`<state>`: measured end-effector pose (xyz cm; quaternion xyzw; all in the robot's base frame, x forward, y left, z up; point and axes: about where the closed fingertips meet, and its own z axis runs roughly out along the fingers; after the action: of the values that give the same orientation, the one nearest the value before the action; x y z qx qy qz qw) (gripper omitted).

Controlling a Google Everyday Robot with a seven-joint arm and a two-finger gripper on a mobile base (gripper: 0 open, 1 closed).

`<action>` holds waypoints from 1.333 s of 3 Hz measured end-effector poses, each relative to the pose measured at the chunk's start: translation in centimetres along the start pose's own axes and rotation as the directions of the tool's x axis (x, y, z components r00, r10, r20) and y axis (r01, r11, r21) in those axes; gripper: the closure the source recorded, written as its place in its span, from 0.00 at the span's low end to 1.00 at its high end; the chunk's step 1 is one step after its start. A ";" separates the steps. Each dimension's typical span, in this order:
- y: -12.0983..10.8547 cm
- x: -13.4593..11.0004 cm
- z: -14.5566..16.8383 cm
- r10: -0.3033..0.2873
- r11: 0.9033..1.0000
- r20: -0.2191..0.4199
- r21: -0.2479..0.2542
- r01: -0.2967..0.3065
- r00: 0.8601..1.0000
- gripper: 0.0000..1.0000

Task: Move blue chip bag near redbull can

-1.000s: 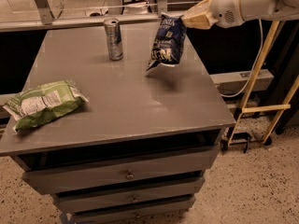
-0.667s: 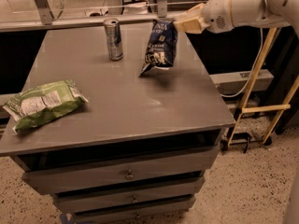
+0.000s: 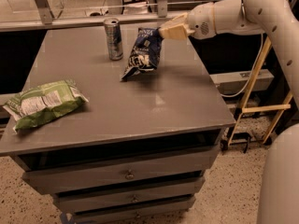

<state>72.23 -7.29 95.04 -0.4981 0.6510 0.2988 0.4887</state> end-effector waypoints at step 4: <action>-0.7 0.7 2.8 -0.021 1.000 -0.037 -0.001 0.021 0.999 0.36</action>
Offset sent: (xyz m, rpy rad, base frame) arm 0.0165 0.0148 -0.0125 -0.0280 -0.0026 -0.0047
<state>73.78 -5.32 93.46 -0.5103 0.6545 0.2847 0.4797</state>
